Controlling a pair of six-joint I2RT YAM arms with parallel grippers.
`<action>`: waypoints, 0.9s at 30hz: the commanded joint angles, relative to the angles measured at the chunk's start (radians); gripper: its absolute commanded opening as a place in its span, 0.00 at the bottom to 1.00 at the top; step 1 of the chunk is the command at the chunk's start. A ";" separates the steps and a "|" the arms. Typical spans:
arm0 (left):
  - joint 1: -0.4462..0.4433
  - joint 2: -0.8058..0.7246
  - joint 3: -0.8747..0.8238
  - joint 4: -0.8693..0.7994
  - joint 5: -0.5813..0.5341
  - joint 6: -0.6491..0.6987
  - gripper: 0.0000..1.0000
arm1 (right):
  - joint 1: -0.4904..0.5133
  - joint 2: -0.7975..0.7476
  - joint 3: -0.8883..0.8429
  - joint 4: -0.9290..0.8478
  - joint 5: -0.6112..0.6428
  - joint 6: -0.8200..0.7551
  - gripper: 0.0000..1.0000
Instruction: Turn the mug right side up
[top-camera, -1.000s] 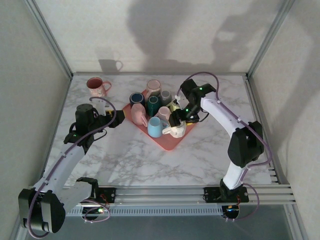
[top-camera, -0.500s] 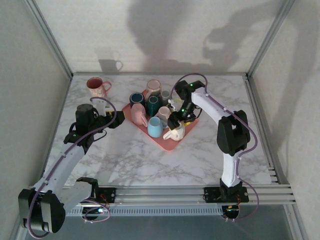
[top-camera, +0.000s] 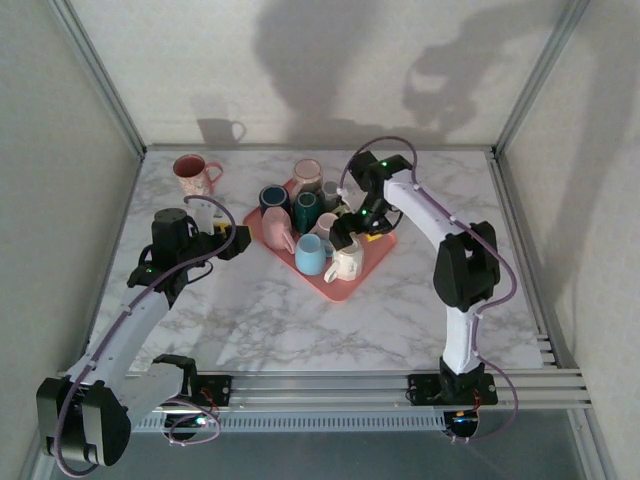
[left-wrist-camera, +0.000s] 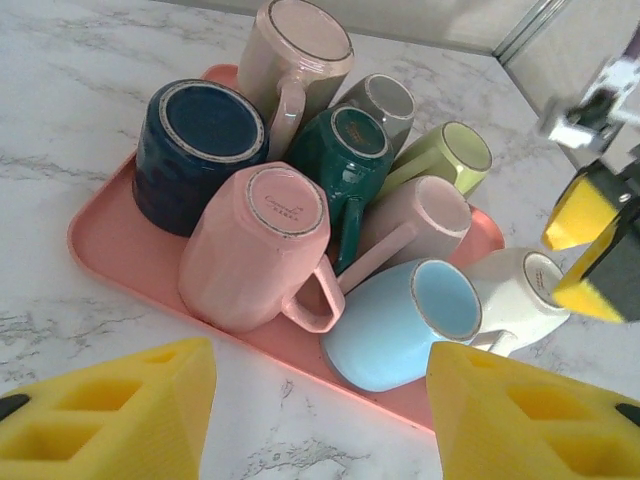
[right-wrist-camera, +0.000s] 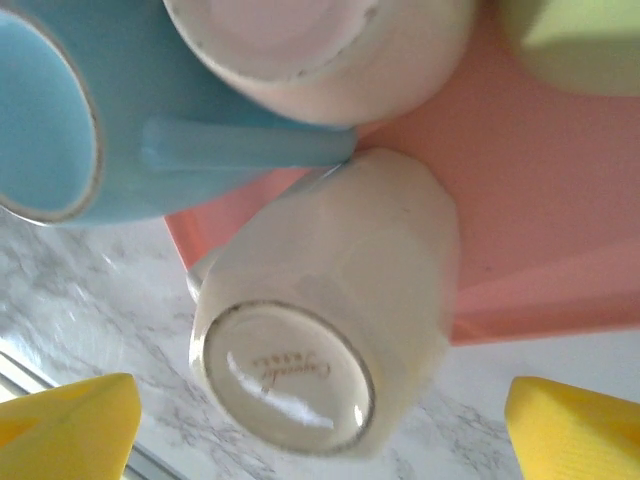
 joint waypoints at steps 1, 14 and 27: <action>-0.008 -0.001 0.021 0.001 0.021 0.029 0.58 | -0.005 -0.160 -0.029 0.065 0.060 0.240 0.88; -0.008 0.001 0.011 0.010 -0.040 0.006 0.58 | 0.246 -0.391 -0.415 0.326 0.411 1.185 0.59; -0.008 -0.015 -0.030 0.005 0.020 0.026 0.58 | 0.363 -0.220 -0.388 0.369 0.549 1.450 0.47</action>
